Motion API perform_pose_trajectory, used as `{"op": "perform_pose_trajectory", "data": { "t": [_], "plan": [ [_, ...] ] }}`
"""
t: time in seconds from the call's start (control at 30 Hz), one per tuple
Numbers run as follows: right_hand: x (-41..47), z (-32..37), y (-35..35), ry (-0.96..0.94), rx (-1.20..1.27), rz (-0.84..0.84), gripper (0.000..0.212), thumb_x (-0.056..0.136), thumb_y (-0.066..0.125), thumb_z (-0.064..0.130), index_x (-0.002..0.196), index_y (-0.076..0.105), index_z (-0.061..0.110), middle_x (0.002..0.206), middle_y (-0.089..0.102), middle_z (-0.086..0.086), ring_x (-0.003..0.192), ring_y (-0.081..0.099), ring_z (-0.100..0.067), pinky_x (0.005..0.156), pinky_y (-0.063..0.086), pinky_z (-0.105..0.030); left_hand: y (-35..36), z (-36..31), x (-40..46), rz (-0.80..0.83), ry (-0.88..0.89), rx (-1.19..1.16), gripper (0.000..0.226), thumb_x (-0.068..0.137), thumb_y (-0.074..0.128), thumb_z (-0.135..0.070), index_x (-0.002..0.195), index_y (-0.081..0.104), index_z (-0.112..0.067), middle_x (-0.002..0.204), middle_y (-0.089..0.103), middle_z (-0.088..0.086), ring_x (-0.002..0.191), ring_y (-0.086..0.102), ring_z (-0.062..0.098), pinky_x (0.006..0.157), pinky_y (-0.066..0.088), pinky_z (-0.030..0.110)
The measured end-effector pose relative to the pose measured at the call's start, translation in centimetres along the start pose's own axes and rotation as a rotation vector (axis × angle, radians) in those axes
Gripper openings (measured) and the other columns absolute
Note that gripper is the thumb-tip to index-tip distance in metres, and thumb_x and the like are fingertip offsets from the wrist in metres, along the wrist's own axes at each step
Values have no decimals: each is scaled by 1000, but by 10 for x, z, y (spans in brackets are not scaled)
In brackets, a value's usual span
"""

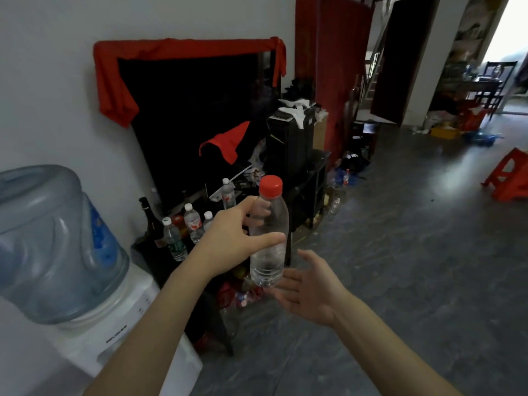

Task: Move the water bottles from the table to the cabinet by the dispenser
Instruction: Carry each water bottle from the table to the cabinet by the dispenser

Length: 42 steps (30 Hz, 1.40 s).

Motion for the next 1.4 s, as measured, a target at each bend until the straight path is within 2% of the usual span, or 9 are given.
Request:
{"op": "perform_pose_trajectory", "data": {
  "t": [0.23, 0.33, 0.53, 0.7, 0.87, 1.0, 1.1, 1.23, 1.4],
  "plan": [
    [60, 52, -22, 47, 1, 23, 65, 96, 40, 56, 125, 59, 1, 114, 72, -18, 107, 68, -31, 71, 52, -32, 19, 18, 69, -21, -44, 14, 56, 82, 75, -54, 131, 51, -38, 131, 60, -20, 118, 58, -5, 94, 52, 28],
    [94, 70, -21, 75, -26, 40, 61, 96, 42, 55, 114, 61, 0, 108, 73, -20, 106, 68, -33, 76, 49, -33, 23, 36, 99, -33, -63, 49, 57, 82, 73, -57, 131, 50, -39, 133, 58, -21, 119, 57, -4, 97, 52, 29],
    [165, 115, 3, 203, -59, 89, 58, 93, 50, 55, 101, 57, -3, 106, 63, -21, 111, 63, -38, 75, 48, -37, 19, 67, 164, -63, -133, 132, 74, 88, 66, -60, 150, 36, -35, 140, 52, -18, 127, 51, 3, 106, 46, 31],
    [224, 179, 2, 220, -110, 99, 67, 89, 53, 58, 122, 52, 0, 127, 59, -24, 110, 64, -38, 76, 52, -39, 6, 91, 227, -103, -186, 25, 76, 90, 68, -54, 153, 31, -35, 146, 49, -16, 133, 49, 6, 110, 44, 32],
    [272, 212, 3, 256, -81, 122, 75, 88, 49, 63, 128, 56, -1, 125, 64, -23, 115, 60, -38, 79, 49, -40, 1, 111, 270, -136, -210, -1, 71, 87, 73, -49, 149, 39, -37, 142, 54, -18, 130, 51, 0, 109, 45, 32],
    [308, 226, 11, 294, -126, 185, 78, 89, 45, 66, 129, 57, 0, 121, 68, -21, 115, 61, -36, 81, 47, -40, -6, 135, 299, -185, -255, 20, 77, 84, 75, -51, 151, 40, -31, 138, 57, -18, 127, 52, -2, 108, 47, 28],
    [337, 244, 14, 314, -170, 219, 75, 90, 44, 64, 128, 58, 1, 119, 70, -19, 114, 61, -34, 82, 46, -40, -9, 148, 321, -232, -275, 36, 65, 85, 76, -48, 142, 47, -36, 126, 58, -22, 120, 54, -4, 94, 49, 16],
    [378, 279, 16, 341, -238, 262, 71, 93, 43, 60, 125, 60, 0, 119, 69, -20, 115, 61, -35, 85, 46, -39, -10, 160, 356, -324, -306, 125, 61, 81, 77, -52, 135, 54, -36, 114, 55, -18, 110, 54, -3, 84, 43, 11],
    [428, 323, 17, 384, -310, 337, 70, 94, 43, 60, 125, 60, 0, 118, 69, -22, 117, 60, -36, 94, 45, -42, -15, 167, 397, -364, -394, 159, 58, 77, 78, -58, 128, 62, -35, 111, 61, -17, 101, 60, -2, 85, 49, 16]
  ]
}}
Point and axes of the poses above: each hand's wrist, its own x-axis towards the middle knuckle, its own y-axis out of the palm, z = x × y, the point moved 3 cm from there along x, towards the middle knuckle
